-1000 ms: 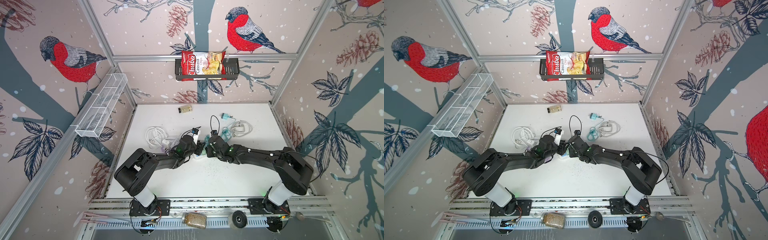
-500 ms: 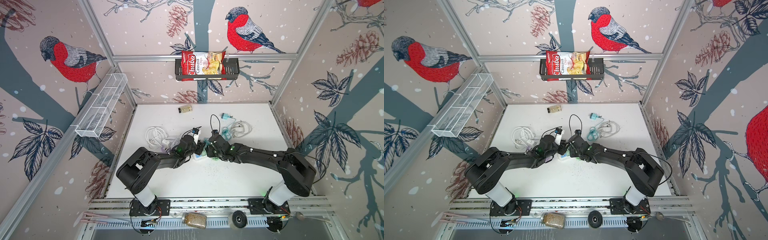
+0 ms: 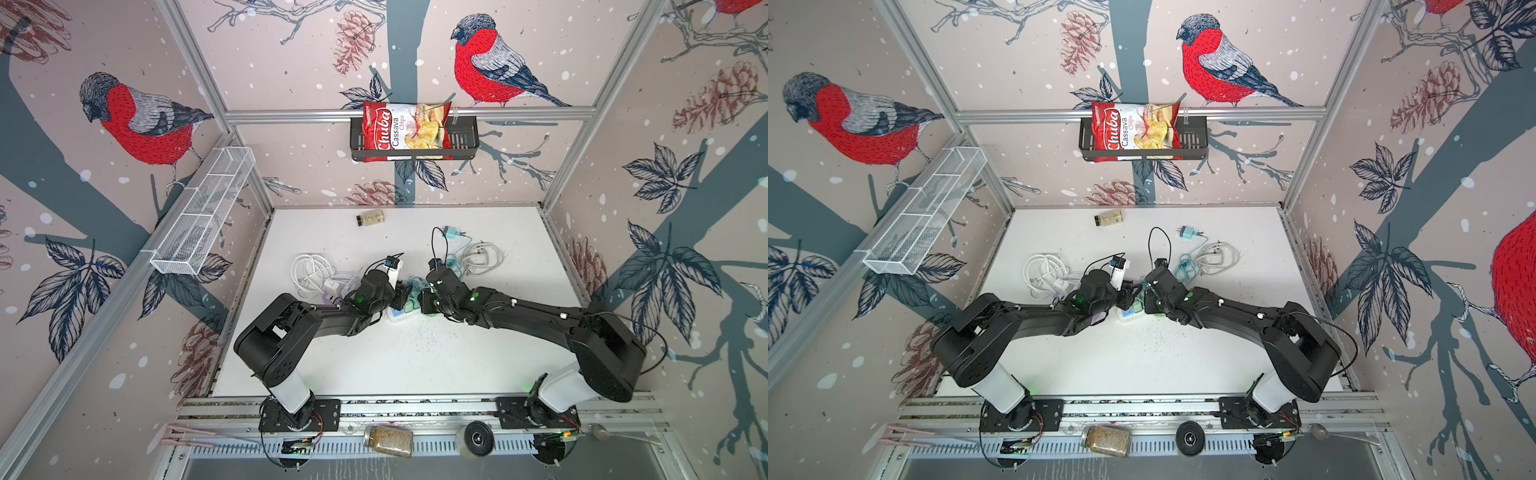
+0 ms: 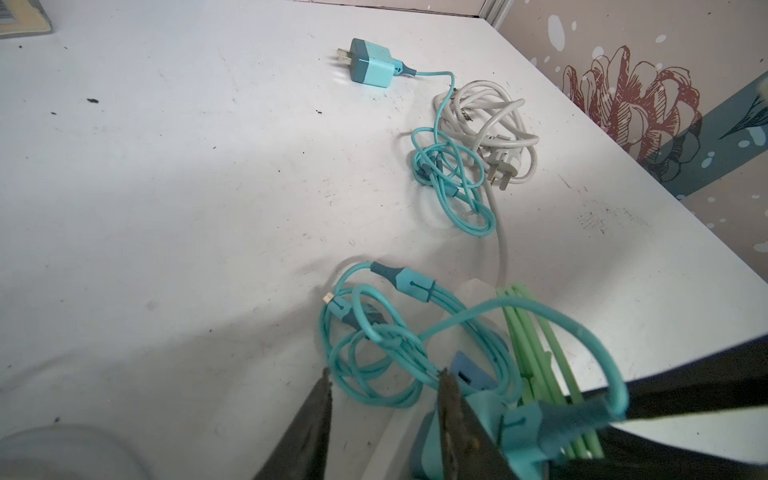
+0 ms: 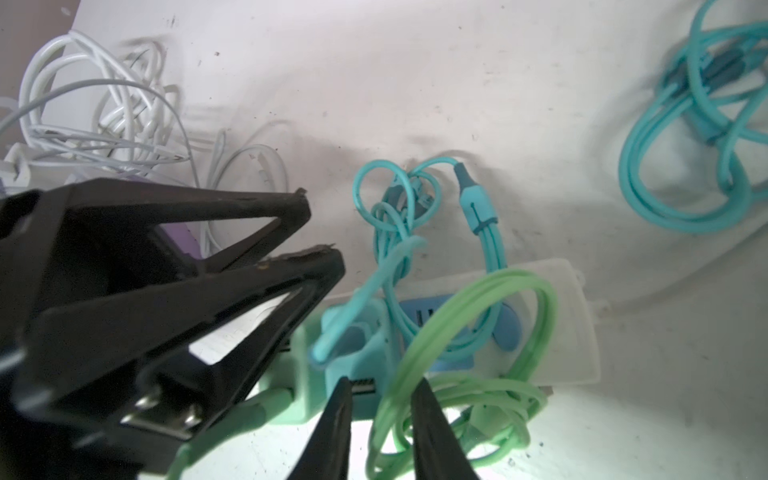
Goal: Insert the plug
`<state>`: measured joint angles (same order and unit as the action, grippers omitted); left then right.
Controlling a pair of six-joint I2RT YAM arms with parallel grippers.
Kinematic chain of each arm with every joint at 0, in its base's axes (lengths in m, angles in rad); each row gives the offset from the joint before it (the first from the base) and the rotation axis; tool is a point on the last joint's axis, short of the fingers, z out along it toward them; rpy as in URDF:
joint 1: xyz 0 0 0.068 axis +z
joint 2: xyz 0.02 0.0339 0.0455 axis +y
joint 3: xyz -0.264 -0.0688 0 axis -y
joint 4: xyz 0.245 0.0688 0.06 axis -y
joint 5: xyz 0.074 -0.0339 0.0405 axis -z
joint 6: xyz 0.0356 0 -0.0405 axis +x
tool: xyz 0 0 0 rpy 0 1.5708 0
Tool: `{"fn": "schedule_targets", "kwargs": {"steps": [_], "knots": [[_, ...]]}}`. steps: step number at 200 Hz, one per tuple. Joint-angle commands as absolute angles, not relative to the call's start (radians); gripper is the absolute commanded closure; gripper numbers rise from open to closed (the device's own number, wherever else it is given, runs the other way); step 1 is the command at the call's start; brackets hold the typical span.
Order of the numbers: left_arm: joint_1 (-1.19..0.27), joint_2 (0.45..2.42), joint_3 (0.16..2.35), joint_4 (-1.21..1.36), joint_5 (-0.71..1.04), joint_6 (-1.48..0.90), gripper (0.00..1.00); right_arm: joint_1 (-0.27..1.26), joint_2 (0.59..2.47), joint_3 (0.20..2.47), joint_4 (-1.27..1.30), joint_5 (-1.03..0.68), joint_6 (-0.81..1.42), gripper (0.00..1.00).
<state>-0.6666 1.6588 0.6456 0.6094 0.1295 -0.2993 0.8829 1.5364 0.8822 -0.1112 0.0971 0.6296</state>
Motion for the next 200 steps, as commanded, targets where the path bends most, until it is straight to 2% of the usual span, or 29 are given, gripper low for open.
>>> {"fn": "schedule_targets", "kwargs": {"steps": [1,32,124,130,143,200], "knots": [[-0.672,1.664,0.651,0.582,0.141,-0.3,0.58,0.884,1.534,0.874,-0.084,0.095,0.641,0.76],[-0.673,1.668,0.653,0.587,0.141,-0.3,0.58,0.879,1.549,0.877,-0.08,0.088,0.635,0.8],[-0.678,1.687,0.666,0.595,0.144,-0.3,0.59,0.931,1.596,0.878,-0.065,0.061,0.661,0.83],[-0.678,1.688,0.666,0.595,0.143,-0.299,0.59,0.932,1.593,0.879,-0.071,0.064,0.662,0.82],[-0.678,1.686,0.667,0.591,0.134,-0.298,0.59,0.933,1.576,0.885,-0.095,0.09,0.661,0.72],[-0.678,1.677,0.703,0.517,0.053,-0.274,0.58,0.837,1.448,0.91,-0.149,0.137,0.602,0.48]]}}
